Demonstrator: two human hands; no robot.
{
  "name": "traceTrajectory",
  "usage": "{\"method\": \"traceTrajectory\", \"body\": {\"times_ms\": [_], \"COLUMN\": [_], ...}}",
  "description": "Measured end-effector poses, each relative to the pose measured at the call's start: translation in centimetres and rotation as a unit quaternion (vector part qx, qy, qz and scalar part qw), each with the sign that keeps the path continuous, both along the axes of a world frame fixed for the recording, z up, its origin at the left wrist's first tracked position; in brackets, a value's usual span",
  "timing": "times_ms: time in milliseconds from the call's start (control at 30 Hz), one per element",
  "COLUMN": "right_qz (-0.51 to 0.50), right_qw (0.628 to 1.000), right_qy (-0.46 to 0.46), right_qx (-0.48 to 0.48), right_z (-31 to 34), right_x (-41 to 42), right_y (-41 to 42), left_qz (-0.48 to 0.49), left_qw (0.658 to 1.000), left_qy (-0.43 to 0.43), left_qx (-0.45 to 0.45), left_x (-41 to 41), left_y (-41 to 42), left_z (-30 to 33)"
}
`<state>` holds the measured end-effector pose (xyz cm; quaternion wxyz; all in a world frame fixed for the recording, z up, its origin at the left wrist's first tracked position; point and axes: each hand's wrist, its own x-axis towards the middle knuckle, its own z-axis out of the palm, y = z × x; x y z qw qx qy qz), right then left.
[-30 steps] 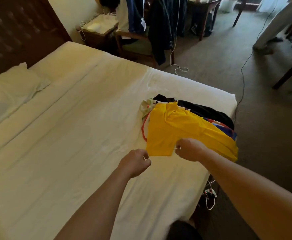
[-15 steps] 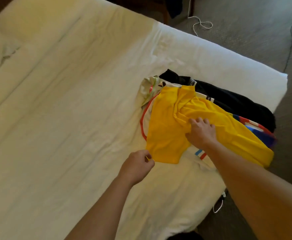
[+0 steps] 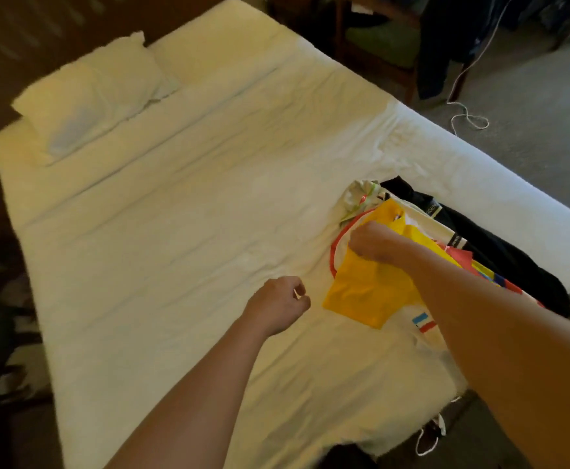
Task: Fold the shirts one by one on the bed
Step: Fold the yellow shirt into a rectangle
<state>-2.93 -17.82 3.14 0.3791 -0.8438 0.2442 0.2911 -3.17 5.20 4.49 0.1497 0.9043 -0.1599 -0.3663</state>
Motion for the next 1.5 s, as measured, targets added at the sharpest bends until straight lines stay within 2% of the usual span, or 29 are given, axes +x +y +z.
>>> {"method": "traceTrajectory", "body": {"times_ms": [67, 133, 233, 433, 567, 633, 733, 833, 933, 1067, 1133, 1200, 1300, 1367, 1500], "right_qz": [0.106, 0.142, 0.14, 0.157, 0.154, 0.155, 0.159, 0.178, 0.164, 0.146, 0.151, 0.158, 0.18, 0.226, 0.377], "right_qw": [0.994, 0.989, 0.989, 0.972, 0.959, 0.956, 0.955, 0.925, 0.902, 0.9, 0.89, 0.867, 0.821, 0.814, 0.822], "right_qy": [0.014, -0.02, -0.052, -0.101, -0.169, -0.205, -0.25, -0.313, -0.354, -0.385, -0.418, -0.468, -0.542, -0.534, -0.373], "right_qx": [-0.026, 0.023, 0.019, 0.14, 0.167, 0.142, 0.018, -0.12, -0.185, -0.143, -0.104, -0.065, -0.026, -0.025, -0.206], "right_z": [3.2, 6.7, 12.6, 21.4, 25.8, 27.6, 29.0, 29.5, 29.4, 30.5, 32.0, 33.7, 35.6, 35.7, 32.2], "right_x": [-0.1, -0.3, -2.0, -6.8, -9.5, -10.6, -11.0, -10.9, -10.7, -10.5, -10.4, -10.5, -10.8, -10.7, -10.3], "right_y": [4.0, 7.8, 14.1, 25.8, 30.7, 32.2, 32.9, 33.2, 33.9, 35.8, 37.3, 39.3, 41.4, 41.3, 38.8], "left_qz": [0.04, 0.096, 0.148, 0.09, 0.095, 0.107, 0.121, 0.16, 0.191, 0.187, 0.185, 0.178, 0.236, 0.256, 0.267], "left_qw": [0.999, 0.993, 0.979, 0.96, 0.948, 0.944, 0.944, 0.936, 0.925, 0.921, 0.925, 0.928, 0.893, 0.876, 0.889], "left_qy": [-0.01, -0.011, -0.021, -0.028, 0.003, 0.001, -0.027, -0.067, -0.14, -0.21, -0.217, -0.182, -0.134, -0.165, -0.22], "left_qx": [-0.025, -0.072, -0.136, -0.264, -0.305, -0.313, -0.307, -0.306, -0.297, -0.268, -0.252, -0.271, -0.358, -0.373, -0.298], "left_x": [-0.8, -1.7, -3.4, -7.1, -9.4, -10.2, -10.8, -11.5, -11.8, -11.5, -11.4, -11.8, -12.2, -12.2, -11.4], "left_y": [2.9, 6.0, 10.9, 20.0, 24.6, 26.7, 29.5, 31.5, 32.5, 33.8, 34.2, 34.3, 34.0, 34.2, 35.8], "left_z": [2.3, 4.3, 7.4, 13.0, 16.6, 17.9, 20.1, 22.4, 25.1, 28.1, 29.2, 29.9, 30.2, 30.9, 32.6]}}
